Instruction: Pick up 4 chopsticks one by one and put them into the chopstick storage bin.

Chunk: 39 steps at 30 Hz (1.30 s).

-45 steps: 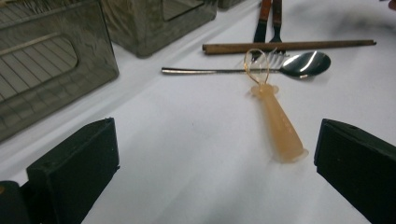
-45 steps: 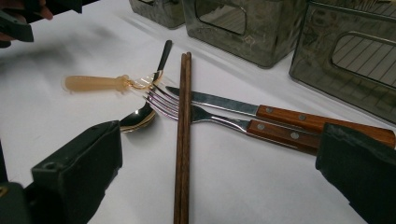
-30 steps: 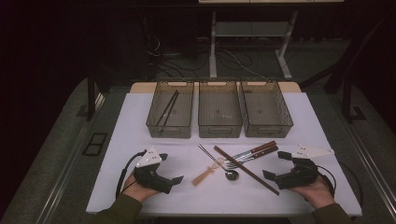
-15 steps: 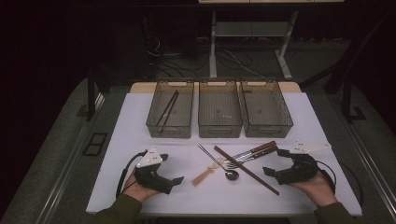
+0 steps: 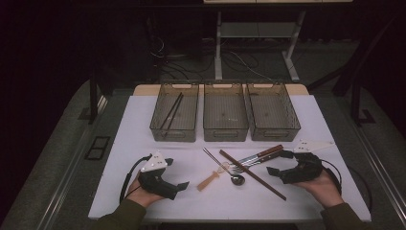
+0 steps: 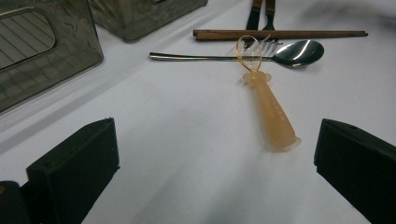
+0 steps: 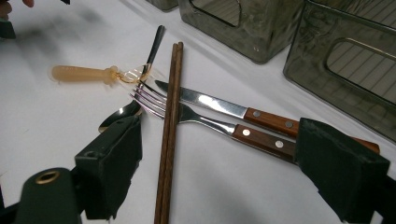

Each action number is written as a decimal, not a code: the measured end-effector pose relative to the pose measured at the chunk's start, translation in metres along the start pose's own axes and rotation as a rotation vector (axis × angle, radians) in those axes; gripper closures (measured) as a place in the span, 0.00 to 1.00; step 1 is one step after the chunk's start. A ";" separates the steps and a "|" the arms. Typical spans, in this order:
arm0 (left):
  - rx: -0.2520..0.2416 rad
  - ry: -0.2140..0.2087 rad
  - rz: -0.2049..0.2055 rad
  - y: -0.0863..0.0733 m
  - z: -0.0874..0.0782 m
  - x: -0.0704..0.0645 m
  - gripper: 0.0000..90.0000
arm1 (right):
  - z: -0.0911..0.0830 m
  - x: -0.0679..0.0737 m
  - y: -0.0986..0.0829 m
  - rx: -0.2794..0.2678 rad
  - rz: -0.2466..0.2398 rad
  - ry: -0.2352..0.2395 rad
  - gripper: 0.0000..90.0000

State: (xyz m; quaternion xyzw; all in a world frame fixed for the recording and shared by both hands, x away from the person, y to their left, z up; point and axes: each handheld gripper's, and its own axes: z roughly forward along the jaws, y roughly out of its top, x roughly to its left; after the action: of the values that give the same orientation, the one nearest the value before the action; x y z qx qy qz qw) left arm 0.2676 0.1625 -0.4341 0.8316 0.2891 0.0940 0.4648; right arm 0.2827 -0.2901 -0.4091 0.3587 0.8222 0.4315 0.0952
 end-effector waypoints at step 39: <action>0.011 -0.027 0.007 0.000 0.003 -0.002 0.00 | 0.045 0.018 0.001 0.215 -0.087 0.112 0.88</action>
State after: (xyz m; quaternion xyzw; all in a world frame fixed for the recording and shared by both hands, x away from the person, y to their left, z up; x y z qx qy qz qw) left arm 0.2675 0.1597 -0.4355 0.8365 0.2803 0.0827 0.4635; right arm 0.2910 -0.2486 -0.4324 0.3064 0.8826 0.3555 0.0288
